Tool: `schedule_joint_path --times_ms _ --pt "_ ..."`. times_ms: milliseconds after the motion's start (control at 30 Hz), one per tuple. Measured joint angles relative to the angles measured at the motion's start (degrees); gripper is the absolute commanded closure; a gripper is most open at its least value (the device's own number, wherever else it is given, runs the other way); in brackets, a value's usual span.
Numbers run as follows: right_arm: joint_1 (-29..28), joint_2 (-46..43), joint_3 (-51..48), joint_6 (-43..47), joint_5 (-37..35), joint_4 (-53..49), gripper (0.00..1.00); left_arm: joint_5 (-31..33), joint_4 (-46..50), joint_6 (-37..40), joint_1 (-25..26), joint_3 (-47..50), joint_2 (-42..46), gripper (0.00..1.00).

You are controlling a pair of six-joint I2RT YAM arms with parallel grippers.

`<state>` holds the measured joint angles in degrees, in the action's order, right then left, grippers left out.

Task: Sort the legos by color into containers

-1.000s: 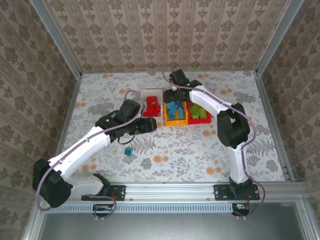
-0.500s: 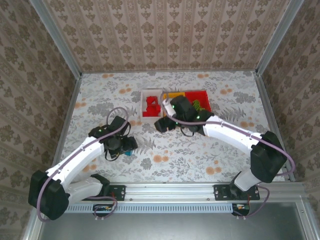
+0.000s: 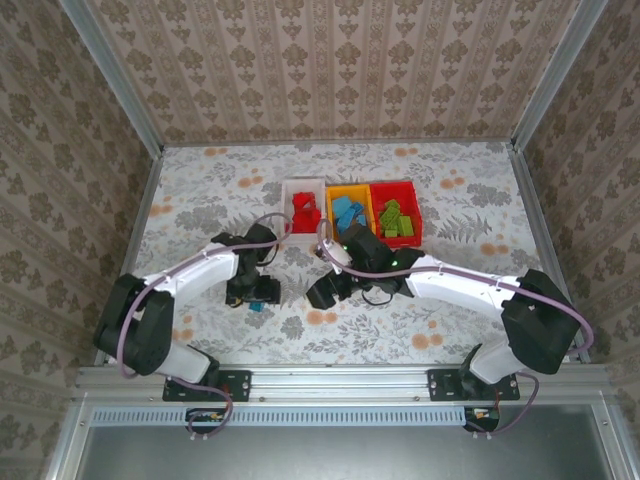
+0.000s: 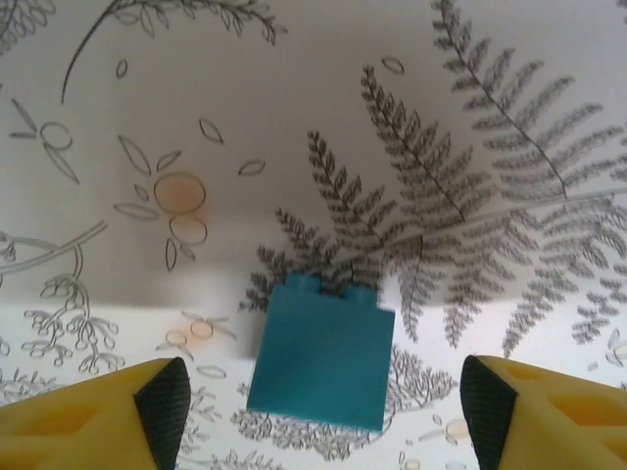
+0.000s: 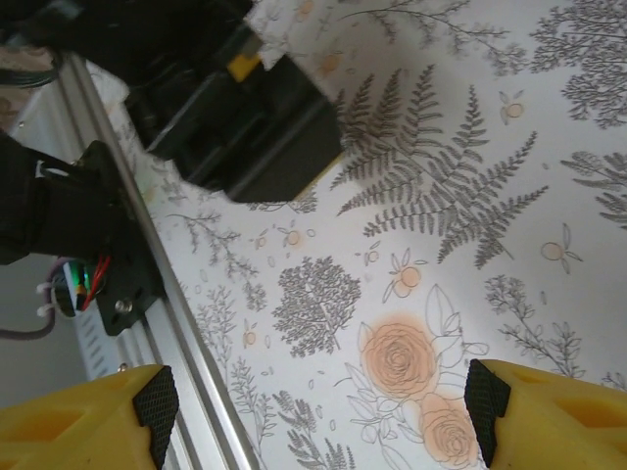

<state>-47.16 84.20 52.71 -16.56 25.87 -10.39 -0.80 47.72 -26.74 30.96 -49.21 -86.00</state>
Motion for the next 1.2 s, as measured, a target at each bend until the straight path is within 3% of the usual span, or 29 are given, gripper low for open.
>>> schedule_joint_path --times_ms 200,300,567,833,967,1200 --pt "0.0 -0.5 -0.8 -0.4 0.5 0.0 0.2 -0.7 -1.3 0.9 -0.3 0.2 -2.4 0.58" --pt "0.0 -0.6 -0.8 -0.7 0.5 0.2 0.2 -1.2 -2.0 0.6 -0.3 0.6 -2.3 0.67" --pt "2.1 -3.3 -2.0 -2.7 -2.5 1.0 0.21 -1.5 -0.8 -1.6 1.5 -1.0 0.3 0.7" --pt "18.1 -18.9 -4.3 -7.5 -17.8 1.3 0.18 -1.5 0.8 -4.2 6.5 -26.9 -3.5 0.7" --pt "22.9 -18.8 -1.4 -8.9 -24.3 0.1 0.18 -1.5 0.1 -4.5 8.3 -41.2 -12.8 0.7" --pt "25.7 -16.4 1.9 -10.9 -27.2 -1.9 0.18 -1.3 1.4 -4.1 10.0 -64.5 -32.8 0.7"
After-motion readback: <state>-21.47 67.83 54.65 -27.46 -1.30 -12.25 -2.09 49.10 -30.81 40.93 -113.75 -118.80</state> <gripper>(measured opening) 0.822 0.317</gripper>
